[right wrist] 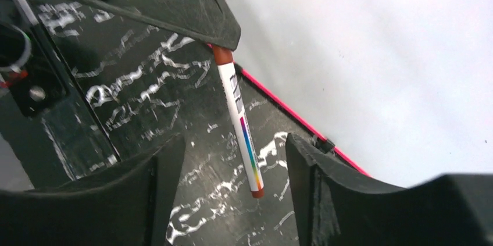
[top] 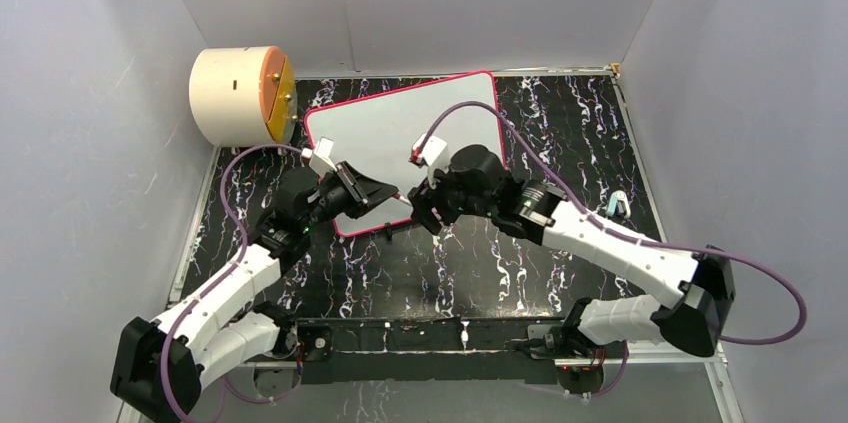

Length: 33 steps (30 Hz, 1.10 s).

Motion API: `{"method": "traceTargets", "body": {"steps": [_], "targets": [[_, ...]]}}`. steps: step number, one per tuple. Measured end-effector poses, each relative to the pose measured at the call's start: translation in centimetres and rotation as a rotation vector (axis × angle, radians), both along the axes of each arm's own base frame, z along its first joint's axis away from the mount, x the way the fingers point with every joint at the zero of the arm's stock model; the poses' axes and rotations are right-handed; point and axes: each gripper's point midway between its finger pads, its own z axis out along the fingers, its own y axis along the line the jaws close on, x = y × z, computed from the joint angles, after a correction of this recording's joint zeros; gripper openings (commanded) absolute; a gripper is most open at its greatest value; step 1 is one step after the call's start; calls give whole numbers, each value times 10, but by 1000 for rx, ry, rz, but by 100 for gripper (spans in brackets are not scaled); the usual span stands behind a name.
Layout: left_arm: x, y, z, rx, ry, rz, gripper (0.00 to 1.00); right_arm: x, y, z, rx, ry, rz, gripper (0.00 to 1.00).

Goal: Write a sentence on the whiteboard
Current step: Open the whiteboard marker.

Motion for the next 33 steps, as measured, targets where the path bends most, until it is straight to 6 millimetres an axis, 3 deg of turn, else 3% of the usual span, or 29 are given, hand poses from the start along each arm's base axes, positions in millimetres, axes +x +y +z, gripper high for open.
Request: {"method": "traceTargets", "body": {"steps": [6, 9, 10, 21, 29, 33], "targets": [[0, 7, 4, -72, -13, 62, 0, -5, 0, 32, 233, 18, -64, 77], [-1, 11, 7, -115, -21, 91, 0, 3, -2, 44, 362, 72, -106, 77], [-1, 14, 12, -163, -34, 115, 0, 11, -11, 45, 458, 123, -155, 77], [-3, 23, 43, -310, -97, 169, 0, 17, -21, 45, 708, 308, -204, 76], [-1, 28, 44, -360, -87, 202, 0, 11, -7, 56, 827, 416, -142, 70], [1, 27, 47, -384, -87, 203, 0, 11, 0, 59, 861, 464, -122, 58]]}}
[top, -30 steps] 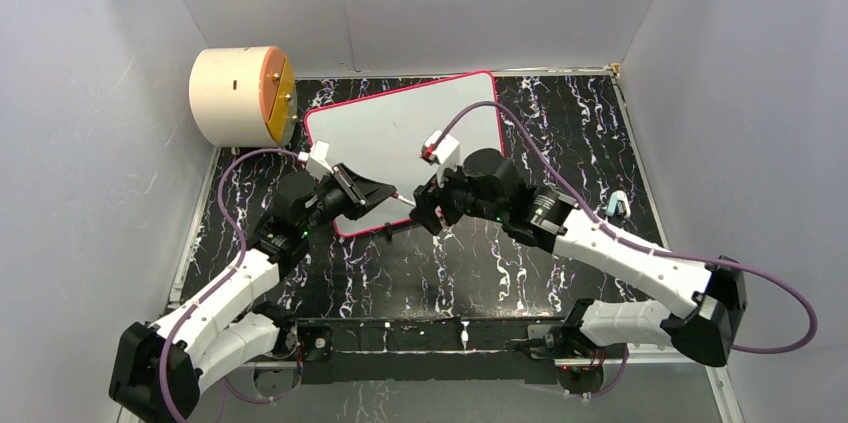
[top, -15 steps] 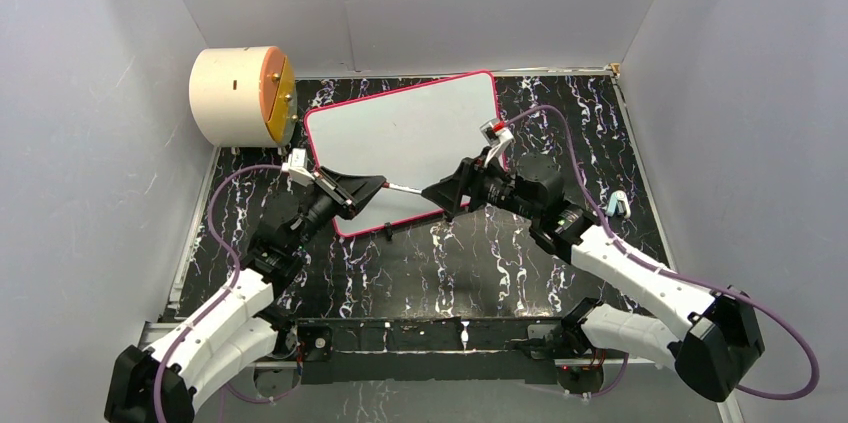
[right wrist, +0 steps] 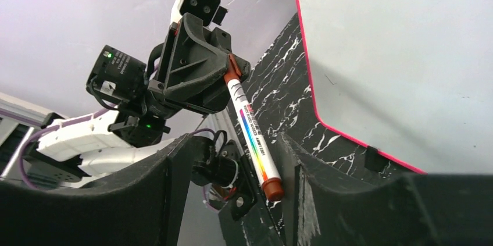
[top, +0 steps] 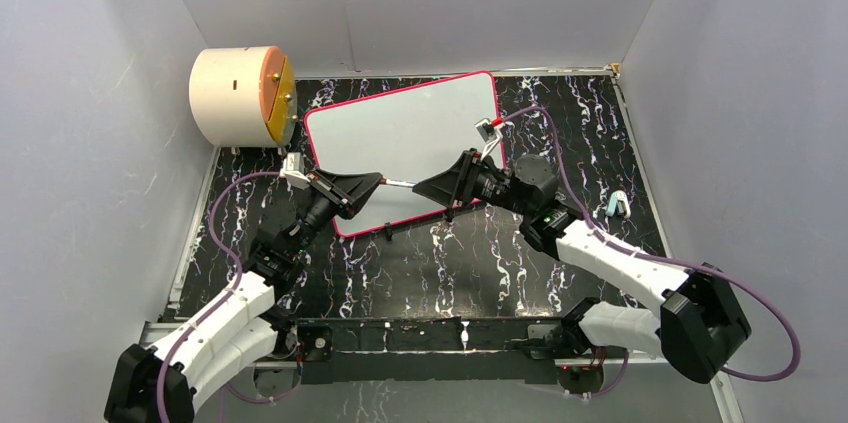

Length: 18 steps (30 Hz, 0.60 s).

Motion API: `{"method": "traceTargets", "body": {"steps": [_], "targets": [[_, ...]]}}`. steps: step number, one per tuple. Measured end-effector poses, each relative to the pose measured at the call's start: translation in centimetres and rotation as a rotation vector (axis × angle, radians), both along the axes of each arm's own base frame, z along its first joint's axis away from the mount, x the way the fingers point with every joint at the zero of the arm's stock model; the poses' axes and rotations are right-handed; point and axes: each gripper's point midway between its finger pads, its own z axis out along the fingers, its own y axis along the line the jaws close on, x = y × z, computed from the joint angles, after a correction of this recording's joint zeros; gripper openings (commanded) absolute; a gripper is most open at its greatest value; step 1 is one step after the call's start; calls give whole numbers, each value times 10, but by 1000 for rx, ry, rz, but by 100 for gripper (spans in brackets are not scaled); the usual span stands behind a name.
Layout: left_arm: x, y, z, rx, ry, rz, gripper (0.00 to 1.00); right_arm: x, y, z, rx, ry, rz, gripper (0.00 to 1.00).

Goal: Write a sentence on the whiteboard
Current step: Open the whiteboard marker.

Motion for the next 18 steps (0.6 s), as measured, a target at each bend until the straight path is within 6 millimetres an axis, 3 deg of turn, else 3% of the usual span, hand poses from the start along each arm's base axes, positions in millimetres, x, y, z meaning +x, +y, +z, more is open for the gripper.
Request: {"method": "traceTargets", "body": {"steps": [6, 18], "targets": [[1, -1, 3, -20, -2, -2, 0, 2, 6, -1, 33, 47, 14, 45], [1, -5, 4, -31, -9, -22, 0, 1, 7, -3, 32, 60, 33, 32]]}}
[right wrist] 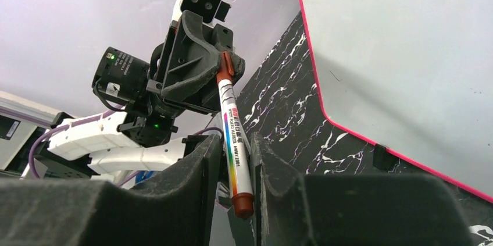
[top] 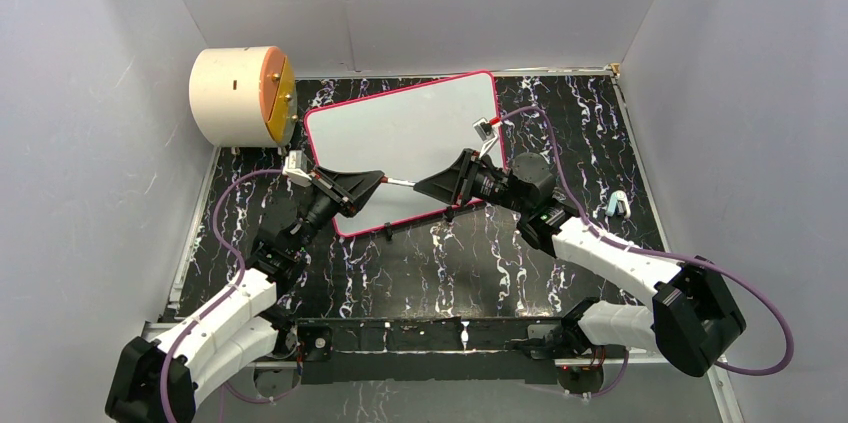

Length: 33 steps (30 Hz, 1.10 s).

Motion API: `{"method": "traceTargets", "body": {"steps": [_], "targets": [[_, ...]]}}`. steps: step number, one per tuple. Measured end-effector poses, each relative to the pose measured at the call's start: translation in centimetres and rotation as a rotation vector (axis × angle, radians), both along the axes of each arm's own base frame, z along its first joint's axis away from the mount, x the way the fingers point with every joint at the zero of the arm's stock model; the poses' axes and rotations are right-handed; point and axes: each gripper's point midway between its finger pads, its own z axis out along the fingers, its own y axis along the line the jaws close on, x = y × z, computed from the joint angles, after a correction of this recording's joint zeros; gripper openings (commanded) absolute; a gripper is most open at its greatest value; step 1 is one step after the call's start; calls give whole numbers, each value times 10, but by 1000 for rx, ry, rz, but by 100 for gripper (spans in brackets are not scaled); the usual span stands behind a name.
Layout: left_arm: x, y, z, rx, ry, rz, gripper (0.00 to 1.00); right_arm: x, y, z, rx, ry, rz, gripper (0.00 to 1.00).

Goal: Write a sentence on the whiteboard
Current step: Open the whiteboard marker.

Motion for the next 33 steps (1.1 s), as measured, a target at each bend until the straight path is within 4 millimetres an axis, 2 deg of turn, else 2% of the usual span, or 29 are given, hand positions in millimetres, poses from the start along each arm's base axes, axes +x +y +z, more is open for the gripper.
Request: {"method": "traceTargets", "body": {"steps": [13, 21, 27, 33], "targets": [[-1, -1, 2, -10, -4, -11, 0, -1, 1, 2, 13, 2, 12, 25], [0, -1, 6, -35, -3, -9, 0, -3, 2, 9, 40, -10, 27, 0], [0, 1, 5, -44, -3, 2, 0, -6, -1, 7, 45, -13, 35, 0], [-10, -3, 2, -61, 6, -24, 0, -16, -9, 4, 41, -20, 37, 0]]}}
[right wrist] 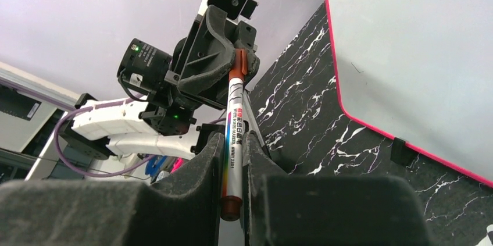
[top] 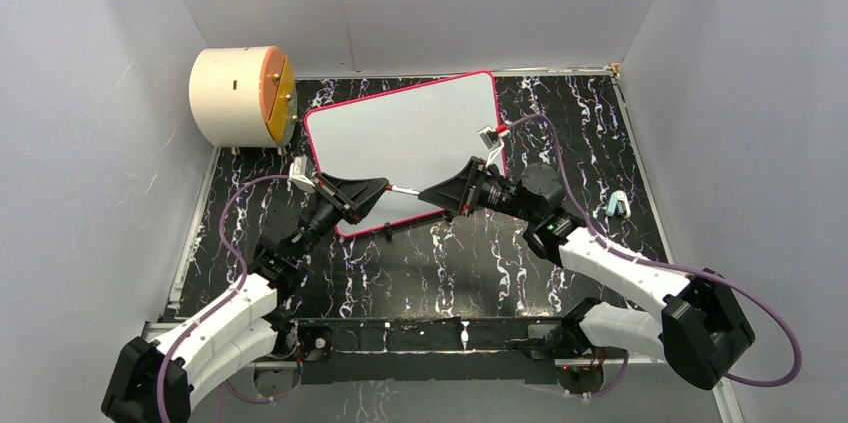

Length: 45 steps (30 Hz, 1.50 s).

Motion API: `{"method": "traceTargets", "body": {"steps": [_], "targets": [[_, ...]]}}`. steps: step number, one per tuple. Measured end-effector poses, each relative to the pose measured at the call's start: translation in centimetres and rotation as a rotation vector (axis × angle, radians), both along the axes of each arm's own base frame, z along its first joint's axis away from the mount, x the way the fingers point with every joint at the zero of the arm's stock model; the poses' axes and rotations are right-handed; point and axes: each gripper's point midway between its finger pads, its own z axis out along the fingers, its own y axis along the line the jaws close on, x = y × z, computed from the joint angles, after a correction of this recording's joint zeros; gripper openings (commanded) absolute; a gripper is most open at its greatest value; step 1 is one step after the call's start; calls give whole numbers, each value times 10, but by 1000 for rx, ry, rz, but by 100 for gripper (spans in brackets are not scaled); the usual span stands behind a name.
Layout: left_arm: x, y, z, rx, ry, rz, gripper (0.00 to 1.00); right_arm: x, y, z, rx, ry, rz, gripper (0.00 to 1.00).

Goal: Write a sentence on the whiteboard
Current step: Open the whiteboard marker, then place the pen cap at the center of the board.

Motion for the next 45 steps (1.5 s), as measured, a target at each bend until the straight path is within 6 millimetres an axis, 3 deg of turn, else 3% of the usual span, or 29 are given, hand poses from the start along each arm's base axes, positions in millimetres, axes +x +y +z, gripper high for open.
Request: {"method": "traceTargets", "body": {"steps": [3, 10, 17, 21, 31, 37, 45], "targets": [[-2, 0, -1, -5, 0, 6, 0, -6, -6, 0, -3, -11, -4, 0], [19, 31, -17, -18, 40, 194, 0, -16, -25, 7, 10, -60, -29, 0], [21, 30, -32, 59, 51, 202, 0, -19, -39, -3, -46, -92, -76, 0], [21, 20, -55, 225, 81, 145, 0, -15, -50, -8, -112, -137, -137, 0], [2, -8, -78, 652, 12, -73, 0, 3, -81, 3, -267, -283, -318, 0], [-31, -39, -121, 948, -13, -278, 0, 17, -105, -2, -378, -318, -444, 0], [-54, -39, -171, 1286, -17, -411, 0, 23, -115, -9, -456, -333, -485, 0]]}}
